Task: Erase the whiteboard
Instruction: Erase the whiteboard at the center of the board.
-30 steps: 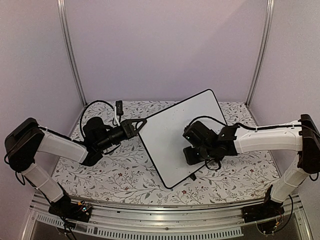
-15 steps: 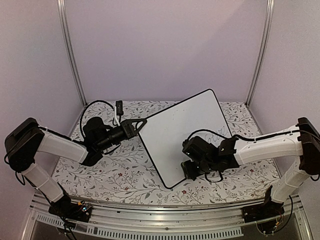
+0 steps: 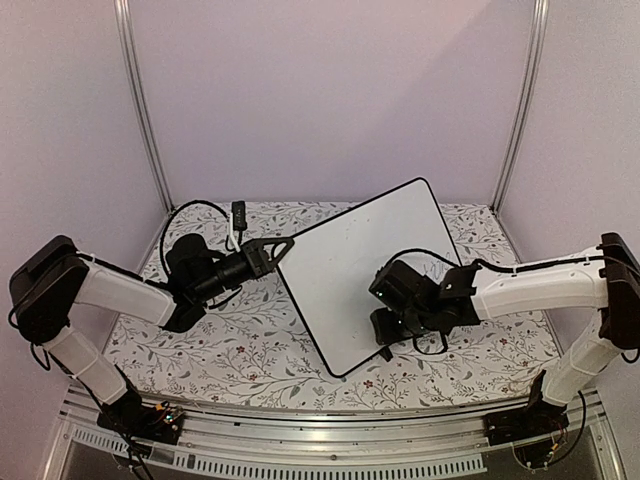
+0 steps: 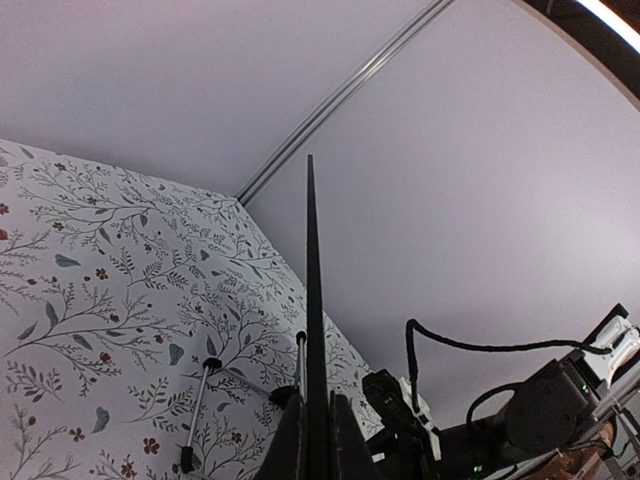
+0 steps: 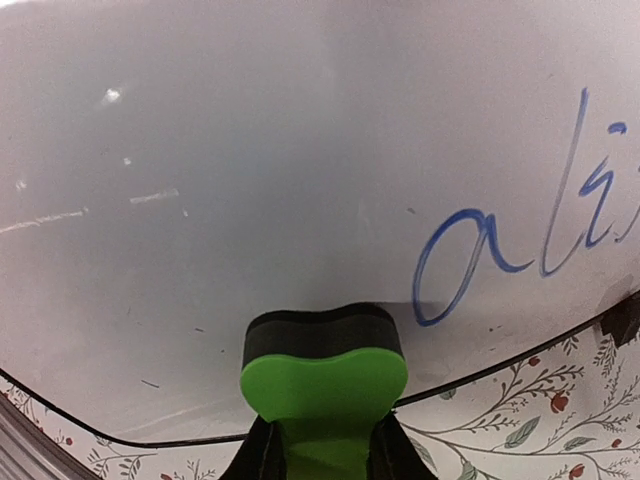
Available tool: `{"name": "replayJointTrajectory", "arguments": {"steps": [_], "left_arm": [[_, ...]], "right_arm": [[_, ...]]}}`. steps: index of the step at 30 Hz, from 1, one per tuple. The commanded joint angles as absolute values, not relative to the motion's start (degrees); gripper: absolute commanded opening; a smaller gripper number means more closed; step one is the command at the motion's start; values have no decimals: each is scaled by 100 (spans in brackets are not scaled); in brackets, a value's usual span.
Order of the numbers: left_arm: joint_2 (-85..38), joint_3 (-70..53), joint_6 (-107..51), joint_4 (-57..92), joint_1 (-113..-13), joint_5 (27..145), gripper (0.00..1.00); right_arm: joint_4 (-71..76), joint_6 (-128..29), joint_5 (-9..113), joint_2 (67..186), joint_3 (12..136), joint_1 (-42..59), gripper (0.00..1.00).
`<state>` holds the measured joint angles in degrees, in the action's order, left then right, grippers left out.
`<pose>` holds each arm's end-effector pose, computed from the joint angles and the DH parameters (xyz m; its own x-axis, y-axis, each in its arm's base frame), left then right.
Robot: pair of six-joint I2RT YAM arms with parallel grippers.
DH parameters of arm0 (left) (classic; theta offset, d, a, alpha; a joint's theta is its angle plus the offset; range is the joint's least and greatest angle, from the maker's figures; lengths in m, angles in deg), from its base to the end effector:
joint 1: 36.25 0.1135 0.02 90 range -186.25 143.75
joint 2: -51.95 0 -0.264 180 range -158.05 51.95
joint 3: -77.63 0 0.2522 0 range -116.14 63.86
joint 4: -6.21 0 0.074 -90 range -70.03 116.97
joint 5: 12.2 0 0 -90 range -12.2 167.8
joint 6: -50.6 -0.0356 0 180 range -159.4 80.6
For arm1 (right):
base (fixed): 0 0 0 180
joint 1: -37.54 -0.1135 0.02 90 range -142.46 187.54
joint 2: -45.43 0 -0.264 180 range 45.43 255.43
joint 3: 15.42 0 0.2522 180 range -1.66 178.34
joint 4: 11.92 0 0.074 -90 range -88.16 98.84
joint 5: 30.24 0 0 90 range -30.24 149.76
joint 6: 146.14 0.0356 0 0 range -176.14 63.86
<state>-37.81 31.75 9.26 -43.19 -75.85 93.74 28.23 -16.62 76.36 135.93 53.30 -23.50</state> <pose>0.2314 -0.2041 0.2131 -0.5694 -0.4659 -0.6773 0.5996 0.3282 -0.7299 0.1577 0.2640 0.1885 -0.8217 -0.2254 -0.5234 -0.3247 0.9400 0.1050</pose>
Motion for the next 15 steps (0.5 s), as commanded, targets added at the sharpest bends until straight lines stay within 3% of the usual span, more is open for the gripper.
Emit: {"name": "replayJointTrajectory", "arguments": {"steps": [1, 15], "left_arm": [[-3906, 3142, 904, -4105, -7841, 9944, 0], [-3915, 3134, 904, -4104, -7836, 9943, 0]], "right_arm": [[2829, -1881, 8150, 13568, 5694, -2107, 0], [2843, -1516, 7733, 13742, 5345, -2518, 0]]}}
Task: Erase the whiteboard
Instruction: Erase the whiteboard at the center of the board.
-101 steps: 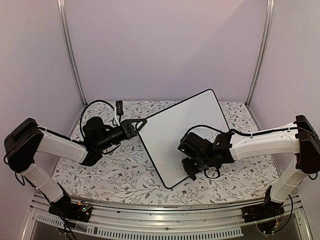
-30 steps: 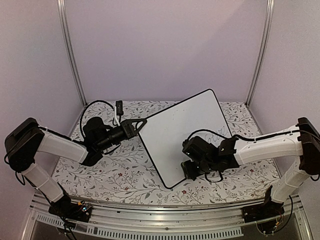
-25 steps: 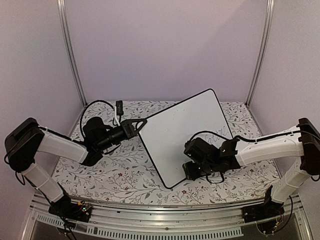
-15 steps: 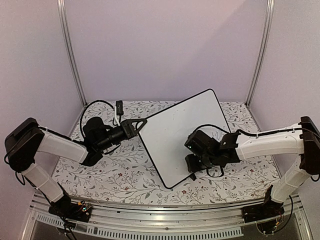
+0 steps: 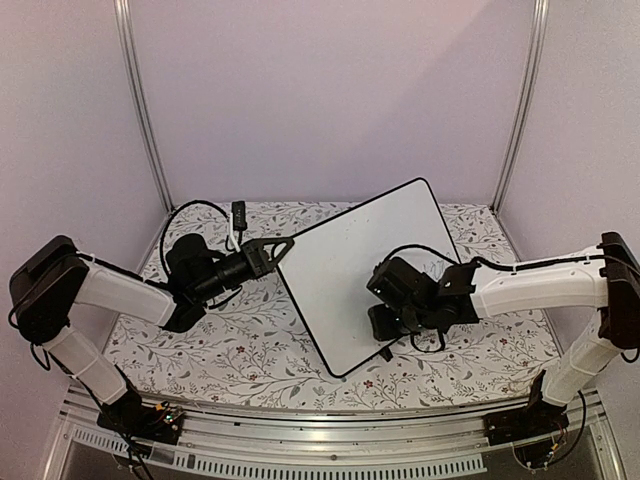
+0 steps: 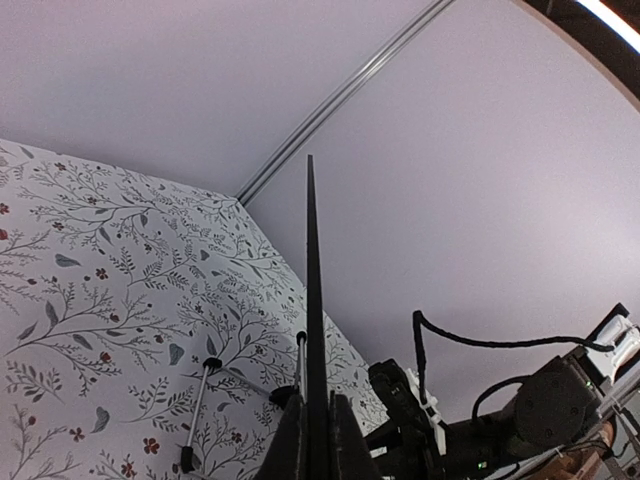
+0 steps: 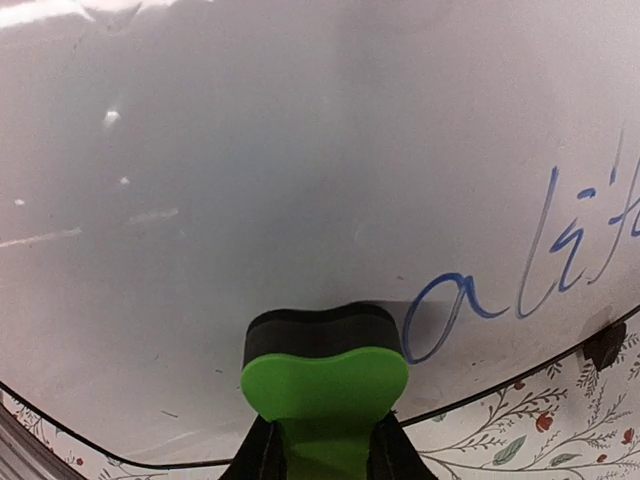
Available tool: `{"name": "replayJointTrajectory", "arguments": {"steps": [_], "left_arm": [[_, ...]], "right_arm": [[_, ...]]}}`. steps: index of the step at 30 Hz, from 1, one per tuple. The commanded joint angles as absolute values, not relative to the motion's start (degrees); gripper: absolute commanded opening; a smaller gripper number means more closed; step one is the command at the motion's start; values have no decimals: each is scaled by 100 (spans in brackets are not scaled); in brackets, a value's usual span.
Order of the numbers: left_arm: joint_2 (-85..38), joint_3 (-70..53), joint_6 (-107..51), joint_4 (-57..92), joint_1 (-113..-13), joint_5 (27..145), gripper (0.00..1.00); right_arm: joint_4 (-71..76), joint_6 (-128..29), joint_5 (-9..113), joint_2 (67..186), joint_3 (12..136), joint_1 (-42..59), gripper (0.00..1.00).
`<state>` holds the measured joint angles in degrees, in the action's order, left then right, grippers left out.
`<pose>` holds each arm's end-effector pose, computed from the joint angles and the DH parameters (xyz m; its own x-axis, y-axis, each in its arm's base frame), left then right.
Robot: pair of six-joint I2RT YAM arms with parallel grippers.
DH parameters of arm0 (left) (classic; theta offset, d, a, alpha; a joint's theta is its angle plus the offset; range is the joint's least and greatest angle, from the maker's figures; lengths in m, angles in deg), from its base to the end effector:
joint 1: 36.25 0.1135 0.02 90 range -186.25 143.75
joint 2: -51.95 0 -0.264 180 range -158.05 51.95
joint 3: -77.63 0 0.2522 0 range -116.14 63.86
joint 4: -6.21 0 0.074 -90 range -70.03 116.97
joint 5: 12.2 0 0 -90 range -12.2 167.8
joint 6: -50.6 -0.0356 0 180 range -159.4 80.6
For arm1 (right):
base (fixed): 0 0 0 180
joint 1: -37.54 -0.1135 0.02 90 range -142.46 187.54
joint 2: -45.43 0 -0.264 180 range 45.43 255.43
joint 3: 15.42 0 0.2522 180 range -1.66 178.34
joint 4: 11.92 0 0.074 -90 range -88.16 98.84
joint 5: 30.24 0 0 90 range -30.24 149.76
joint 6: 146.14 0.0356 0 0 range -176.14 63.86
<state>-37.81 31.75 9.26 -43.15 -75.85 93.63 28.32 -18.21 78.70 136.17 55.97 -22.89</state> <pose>0.2315 -0.2041 0.2130 -0.5689 -0.4668 -0.6771 0.5985 0.3296 -0.7302 0.1659 0.2690 0.2011 -0.7915 -0.2169 -0.5713 -0.3233 0.9420 0.0904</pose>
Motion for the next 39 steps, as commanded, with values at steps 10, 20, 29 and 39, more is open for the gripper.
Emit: {"name": "replayJointTrajectory", "arguments": {"steps": [10, 20, 29, 39], "left_arm": [[-3910, 3132, 912, -4112, -7840, 9951, 0], [-3910, 3128, 900, -4096, -7840, 9934, 0], [-3937, 3132, 916, -4121, -7841, 9951, 0], [-3922, 3130, 920, -4121, -7837, 9964, 0]], "right_arm": [[2829, -1104, 7606, 13487, 5032, -2687, 0], [3136, -1283, 7426, 14048, 5443, -3008, 0], [3282, -1219, 7562, 13981, 5446, -3061, 0], [2912, -1569, 7725, 13783, 5470, -2363, 0]]}}
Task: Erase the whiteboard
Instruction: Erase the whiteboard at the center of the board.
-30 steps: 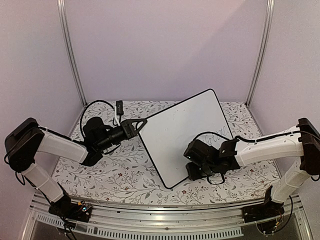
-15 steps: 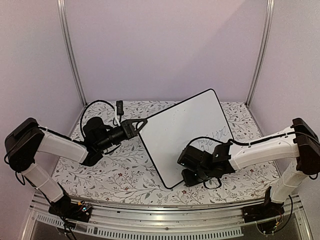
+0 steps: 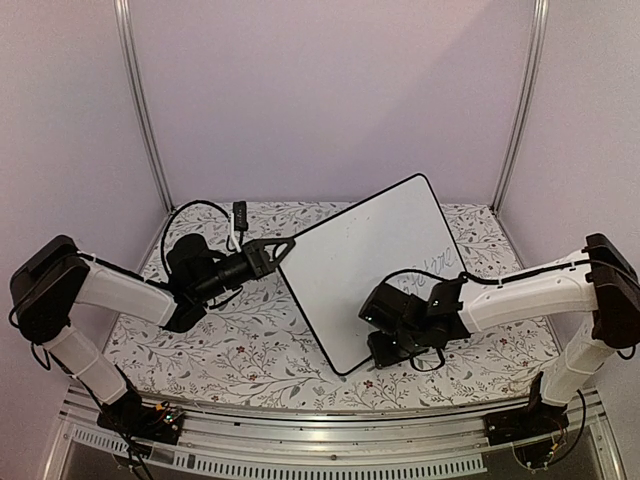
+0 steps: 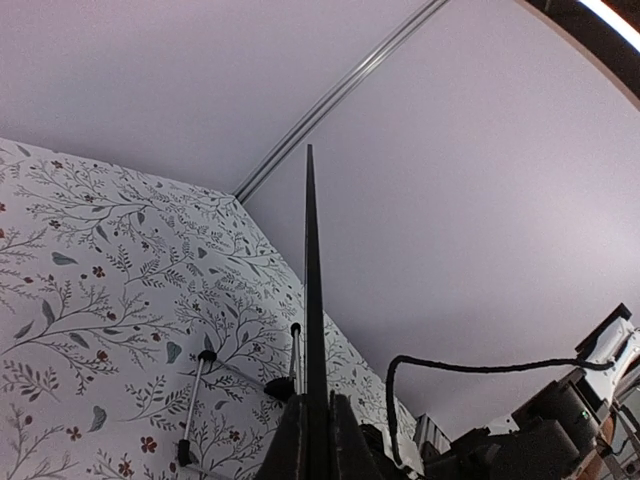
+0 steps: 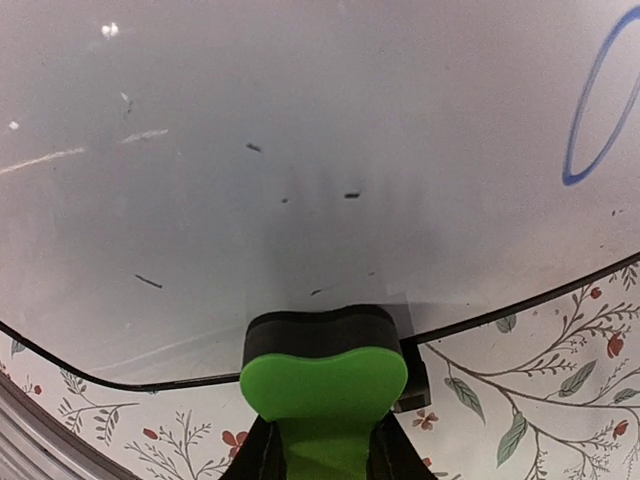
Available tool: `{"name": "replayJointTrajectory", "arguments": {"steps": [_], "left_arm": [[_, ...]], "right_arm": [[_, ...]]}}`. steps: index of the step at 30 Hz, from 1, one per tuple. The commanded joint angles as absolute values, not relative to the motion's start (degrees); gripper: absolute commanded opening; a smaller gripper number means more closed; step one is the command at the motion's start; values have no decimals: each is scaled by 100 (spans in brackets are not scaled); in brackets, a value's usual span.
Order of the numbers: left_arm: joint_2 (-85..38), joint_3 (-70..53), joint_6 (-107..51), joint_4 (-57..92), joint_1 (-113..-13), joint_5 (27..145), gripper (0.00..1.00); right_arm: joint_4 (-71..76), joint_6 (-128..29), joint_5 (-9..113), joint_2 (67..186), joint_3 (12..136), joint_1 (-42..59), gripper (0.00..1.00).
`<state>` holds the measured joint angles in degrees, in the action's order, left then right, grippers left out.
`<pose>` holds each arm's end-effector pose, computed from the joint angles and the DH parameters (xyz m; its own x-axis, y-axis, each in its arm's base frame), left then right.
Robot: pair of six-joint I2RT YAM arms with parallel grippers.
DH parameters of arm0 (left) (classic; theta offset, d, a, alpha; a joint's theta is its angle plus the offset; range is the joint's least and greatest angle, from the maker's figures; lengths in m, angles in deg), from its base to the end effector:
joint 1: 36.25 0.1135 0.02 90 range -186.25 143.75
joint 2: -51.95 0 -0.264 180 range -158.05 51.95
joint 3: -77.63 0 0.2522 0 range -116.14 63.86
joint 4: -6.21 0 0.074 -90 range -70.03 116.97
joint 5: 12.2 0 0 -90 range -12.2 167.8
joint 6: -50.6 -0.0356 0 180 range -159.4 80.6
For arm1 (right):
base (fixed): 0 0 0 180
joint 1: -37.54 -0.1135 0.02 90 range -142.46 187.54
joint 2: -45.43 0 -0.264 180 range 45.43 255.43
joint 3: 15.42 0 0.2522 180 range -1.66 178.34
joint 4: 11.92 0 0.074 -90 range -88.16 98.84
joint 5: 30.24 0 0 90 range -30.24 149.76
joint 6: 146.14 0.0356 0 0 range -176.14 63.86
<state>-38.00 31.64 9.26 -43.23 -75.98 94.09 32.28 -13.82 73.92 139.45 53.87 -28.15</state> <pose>0.2312 -0.2052 0.2128 -0.5733 -0.4606 -0.6776 0.6022 0.3239 -0.7297 0.1342 0.2758 0.1701 -0.8546 -0.3061 -0.4195 -0.3680 0.9270 0.0733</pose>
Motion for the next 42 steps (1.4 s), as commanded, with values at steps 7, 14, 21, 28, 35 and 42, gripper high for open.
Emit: {"name": "replayJointTrajectory", "arguments": {"steps": [7, 14, 21, 28, 35, 42], "left_arm": [[-3929, 3134, 914, -4124, -7835, 9965, 0], [-3975, 3119, 936, -4146, -7845, 9983, 0], [-3938, 3130, 923, -4149, -7848, 9978, 0], [-3927, 3130, 920, -4139, -7844, 9982, 0], [-3977, 3114, 935, -4147, -7845, 9996, 0], [-4016, 3107, 930, -4147, -7845, 9999, 0]], "right_arm": [[2823, -1921, 7758, 13592, 5607, -2035, 0], [2821, -2149, 7885, 13738, 5850, -1891, 0], [2816, -2615, 7879, 13656, 5846, -1429, 0], [2789, -3048, 7211, 13695, 5529, -1381, 0], [2751, -2807, 6996, 13388, 4820, -1380, 0], [2748, -2765, 7069, 13267, 4713, -1383, 0]]}}
